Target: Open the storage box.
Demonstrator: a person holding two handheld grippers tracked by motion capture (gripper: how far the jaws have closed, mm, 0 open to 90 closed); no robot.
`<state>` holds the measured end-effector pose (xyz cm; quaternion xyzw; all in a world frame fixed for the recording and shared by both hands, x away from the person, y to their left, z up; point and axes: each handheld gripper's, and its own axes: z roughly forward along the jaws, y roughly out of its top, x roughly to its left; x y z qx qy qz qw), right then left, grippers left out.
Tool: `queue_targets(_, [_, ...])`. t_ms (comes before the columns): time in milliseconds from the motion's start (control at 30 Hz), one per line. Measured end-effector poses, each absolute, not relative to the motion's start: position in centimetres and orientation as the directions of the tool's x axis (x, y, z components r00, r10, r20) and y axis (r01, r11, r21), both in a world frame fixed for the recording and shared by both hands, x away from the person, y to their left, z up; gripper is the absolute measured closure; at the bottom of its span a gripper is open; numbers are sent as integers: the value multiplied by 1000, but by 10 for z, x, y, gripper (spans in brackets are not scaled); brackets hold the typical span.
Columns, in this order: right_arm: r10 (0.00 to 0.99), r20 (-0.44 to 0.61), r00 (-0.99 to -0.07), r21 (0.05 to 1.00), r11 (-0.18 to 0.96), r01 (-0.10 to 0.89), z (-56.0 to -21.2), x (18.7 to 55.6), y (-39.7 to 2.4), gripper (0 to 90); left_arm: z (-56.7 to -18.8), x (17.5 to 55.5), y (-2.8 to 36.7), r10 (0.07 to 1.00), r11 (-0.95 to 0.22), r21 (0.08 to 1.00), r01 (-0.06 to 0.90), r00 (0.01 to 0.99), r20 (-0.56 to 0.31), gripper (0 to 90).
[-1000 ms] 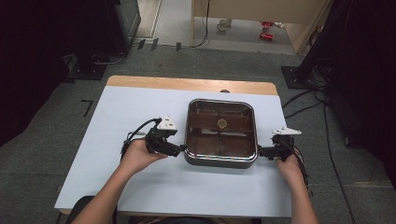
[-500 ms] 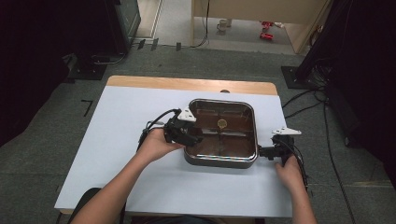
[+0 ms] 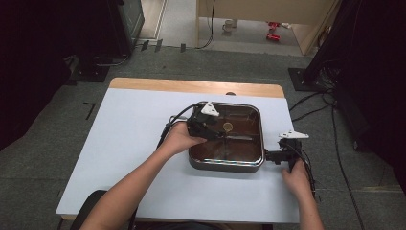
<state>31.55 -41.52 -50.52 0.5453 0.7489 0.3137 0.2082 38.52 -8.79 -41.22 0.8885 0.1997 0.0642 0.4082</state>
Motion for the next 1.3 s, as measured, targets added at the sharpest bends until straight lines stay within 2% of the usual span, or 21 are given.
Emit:
queue_targets(133, [947,30,-319,697,209,686,-505,316,-415,0,-419,389,-100,409,-590,753,289,912,-30,491])
queue_targets(333, [947,30,-319,697,209,686,-505,315,-415,0,-429,397,-111,399,-588,745,316,914,-73,498])
queue_targets(467, [947,30,-319,697,209,686,-505,315,-415,0,-429,396,-113,390,-583,751,312,918,-79,577])
queue_targets(700, [948,31,-318,697,208,687,-505,315,-415,0,-424,395,-115,409,-590,735,335,909,-86,590])
queue_targets(900, [948,31,-318,698,207,686,-505,315,-415,0,-406,391,-109,402,-578,750,322,912,-81,591])
queue_targets(1067, [947,30,-319,697,209,686,-505,315,-415,0,-389,389,-99,410,-532,777,338,905,-113,591])
queue_targets(1300, [947,30,-319,697,209,686,-505,316,-415,0,-365,381,-71,440,-498,798,338,892,-103,591])
